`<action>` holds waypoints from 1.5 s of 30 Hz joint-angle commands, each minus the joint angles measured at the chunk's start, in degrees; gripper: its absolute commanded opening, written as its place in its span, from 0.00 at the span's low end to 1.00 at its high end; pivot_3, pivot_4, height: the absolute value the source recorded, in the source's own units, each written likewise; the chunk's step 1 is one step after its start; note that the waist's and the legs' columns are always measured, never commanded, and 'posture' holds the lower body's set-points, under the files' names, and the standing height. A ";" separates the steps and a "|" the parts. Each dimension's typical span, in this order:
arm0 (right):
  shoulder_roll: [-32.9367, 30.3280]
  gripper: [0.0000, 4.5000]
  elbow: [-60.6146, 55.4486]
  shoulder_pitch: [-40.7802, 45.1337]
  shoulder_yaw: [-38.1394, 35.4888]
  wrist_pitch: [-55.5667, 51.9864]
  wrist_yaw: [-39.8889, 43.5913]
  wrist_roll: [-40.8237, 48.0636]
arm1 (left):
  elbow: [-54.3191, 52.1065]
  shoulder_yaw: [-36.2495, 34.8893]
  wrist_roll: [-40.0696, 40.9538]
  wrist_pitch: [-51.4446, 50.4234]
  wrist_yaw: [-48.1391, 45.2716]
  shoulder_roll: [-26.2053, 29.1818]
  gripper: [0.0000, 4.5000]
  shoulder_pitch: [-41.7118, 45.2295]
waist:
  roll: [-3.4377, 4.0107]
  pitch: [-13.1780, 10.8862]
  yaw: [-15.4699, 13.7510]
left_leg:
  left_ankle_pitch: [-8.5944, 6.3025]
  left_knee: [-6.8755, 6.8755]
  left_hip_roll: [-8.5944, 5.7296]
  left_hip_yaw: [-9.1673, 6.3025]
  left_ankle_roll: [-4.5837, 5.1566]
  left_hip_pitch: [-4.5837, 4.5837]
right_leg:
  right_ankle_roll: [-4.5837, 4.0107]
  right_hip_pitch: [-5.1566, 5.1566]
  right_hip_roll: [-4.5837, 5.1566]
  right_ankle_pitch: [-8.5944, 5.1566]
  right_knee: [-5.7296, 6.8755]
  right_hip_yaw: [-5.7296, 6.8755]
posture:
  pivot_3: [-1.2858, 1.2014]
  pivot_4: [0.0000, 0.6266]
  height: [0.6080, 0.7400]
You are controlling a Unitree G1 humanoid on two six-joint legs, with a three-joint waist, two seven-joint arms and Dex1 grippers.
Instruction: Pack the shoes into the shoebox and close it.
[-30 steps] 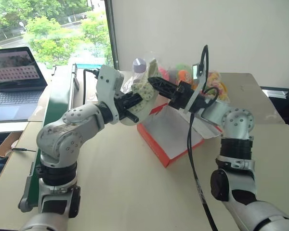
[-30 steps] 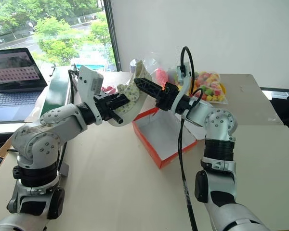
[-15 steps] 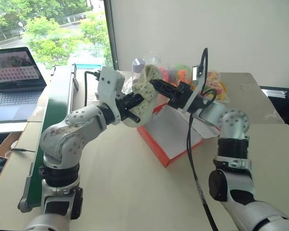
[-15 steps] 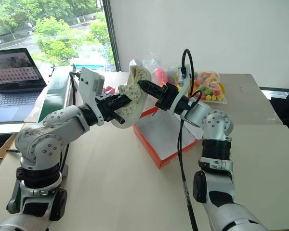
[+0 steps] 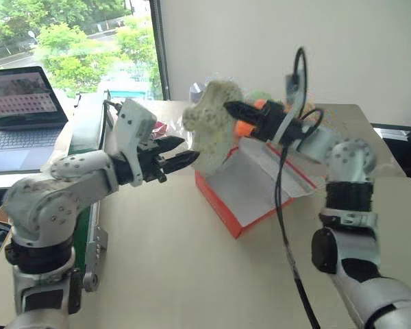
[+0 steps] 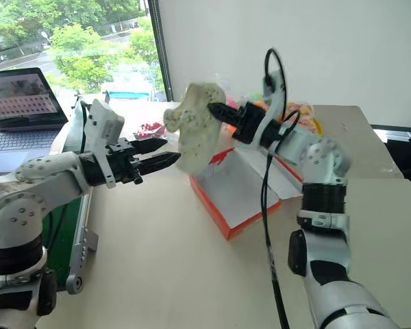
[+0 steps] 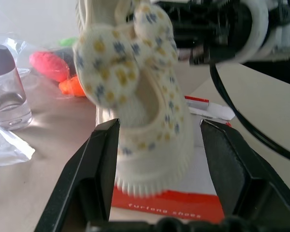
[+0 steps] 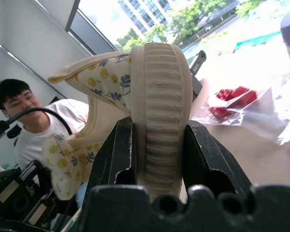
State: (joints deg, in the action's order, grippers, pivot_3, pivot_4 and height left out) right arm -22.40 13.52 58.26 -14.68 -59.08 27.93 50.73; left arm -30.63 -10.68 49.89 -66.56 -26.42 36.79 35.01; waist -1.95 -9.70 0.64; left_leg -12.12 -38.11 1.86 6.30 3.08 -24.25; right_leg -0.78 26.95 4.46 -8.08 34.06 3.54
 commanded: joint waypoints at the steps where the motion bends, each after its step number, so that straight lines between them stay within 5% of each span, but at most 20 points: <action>1: -7.17 0.19 -0.65 4.35 3.00 -1.82 6.59 -2.22 | -1.47 0.81 0.13 1.96 -2.63 2.05 0.63 -0.78 | 0.00 0.00 0.00 | 0.00 0.00 -0.01 0.00 0.00 0.01 | 0.00 -0.04 0.00 0.00 -0.01 0.00 | 0.52 0.24 1.00; 4: -15.14 0.19 1.11 7.67 12.39 -0.74 15.12 -9.26 | -1.84 4.34 -2.31 3.55 -3.80 3.12 0.63 -2.10 | 0.01 -0.01 -0.05 | -0.01 -0.01 -0.06 0.03 0.02 0.01 | 0.00 -0.03 0.03 -0.02 -0.01 -0.05 | 0.52 0.24 1.00; 8: -18.11 0.19 5.79 8.38 22.85 3.55 23.62 -17.98 | -2.30 6.78 -4.66 5.76 -3.97 3.40 0.63 -3.79 | 0.00 0.00 0.39 | -0.04 -0.04 -0.01 0.05 0.05 0.05 | -0.02 -0.04 -0.02 -0.04 -0.02 -0.11 | 0.52 0.24 1.00; 22: -10.69 0.19 35.17 12.53 35.68 24.23 38.07 -40.25 | -5.47 6.16 -5.63 6.07 0.15 0.97 0.63 -7.51 | -0.01 -0.01 0.06 | -0.10 -0.32 -0.03 0.16 0.15 -0.03 | -0.03 0.02 -0.03 -0.01 0.07 -0.32 | 0.52 0.24 1.00; 35: -4.33 0.19 56.37 15.43 36.40 41.02 37.98 -54.98 | -7.91 5.35 -4.27 5.64 3.99 -0.64 0.63 -9.48 | 0.00 -0.01 0.05 | -0.15 -0.76 -0.02 0.14 0.21 0.11 | -0.03 -0.16 -0.04 -0.02 0.44 -0.42 | 0.52 0.24 1.00; 45: 2.14 0.19 61.28 13.02 32.99 45.86 24.30 -59.35 | -9.39 4.73 -3.08 4.49 6.65 -1.16 0.63 -9.27 | -0.02 0.01 0.06 | -0.21 -0.71 0.00 0.07 0.15 0.70 | -0.15 -0.76 -0.03 -0.13 0.35 -0.39 | 0.52 0.24 1.00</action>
State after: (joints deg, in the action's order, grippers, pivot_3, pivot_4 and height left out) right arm -20.68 72.68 73.06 19.11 -13.97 55.28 -7.40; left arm -37.70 -4.34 45.59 -61.94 -20.50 35.79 25.03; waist -1.97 -9.69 0.71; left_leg -12.34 -38.81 1.86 6.37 3.23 -23.54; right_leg -0.92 26.20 4.43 -8.20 34.41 3.13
